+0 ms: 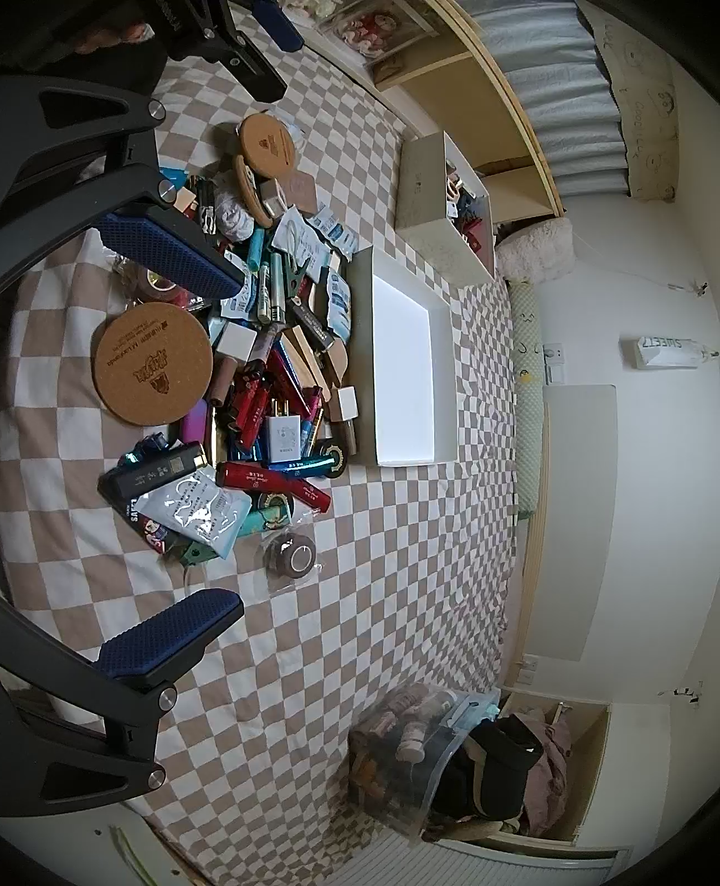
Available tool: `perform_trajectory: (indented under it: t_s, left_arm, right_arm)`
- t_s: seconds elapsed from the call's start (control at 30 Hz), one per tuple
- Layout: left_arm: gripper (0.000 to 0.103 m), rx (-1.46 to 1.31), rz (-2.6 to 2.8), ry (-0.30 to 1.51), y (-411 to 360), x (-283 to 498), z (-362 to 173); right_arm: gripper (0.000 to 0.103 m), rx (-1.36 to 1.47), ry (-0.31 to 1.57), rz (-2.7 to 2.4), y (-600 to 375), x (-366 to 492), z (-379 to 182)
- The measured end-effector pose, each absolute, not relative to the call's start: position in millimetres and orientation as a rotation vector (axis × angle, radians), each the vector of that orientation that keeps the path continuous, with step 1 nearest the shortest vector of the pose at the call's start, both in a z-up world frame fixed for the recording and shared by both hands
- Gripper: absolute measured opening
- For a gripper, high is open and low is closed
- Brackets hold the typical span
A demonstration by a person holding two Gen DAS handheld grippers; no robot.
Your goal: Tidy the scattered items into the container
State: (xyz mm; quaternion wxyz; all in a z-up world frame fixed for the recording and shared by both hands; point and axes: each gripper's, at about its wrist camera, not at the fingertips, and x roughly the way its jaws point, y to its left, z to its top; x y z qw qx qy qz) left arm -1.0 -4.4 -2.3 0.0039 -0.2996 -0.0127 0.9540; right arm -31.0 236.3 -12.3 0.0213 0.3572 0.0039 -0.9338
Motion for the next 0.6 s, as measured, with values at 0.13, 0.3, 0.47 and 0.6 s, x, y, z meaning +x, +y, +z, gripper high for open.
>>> perform_trajectory:
  t_s: [0.13, 0.3, 0.47, 0.6]
  left_arm:
    - [0.103, -0.938, 2.99, -0.037, -3.5, -1.2, -1.6]
    - [0.103, -0.936, 2.99, -0.035, -3.5, -0.8, -1.9]
    - [0.103, -0.934, 2.99, -0.035, -3.5, -0.8, -1.7]
    - [0.103, -0.934, 2.989, -0.032, -3.2, -1.8, -1.5]
  right_arm:
    - [0.103, 1.106, 0.017, -2.897, 236.7, -30.5, -12.0]
    - [0.103, 1.11, 0.017, -2.896, 237.7, -31.4, -11.7]
    - [0.103, 1.112, 0.015, -2.895, 238.5, -33.0, -10.3]
    - [0.103, 1.113, 0.019, -2.896, 238.6, -33.8, -10.2]
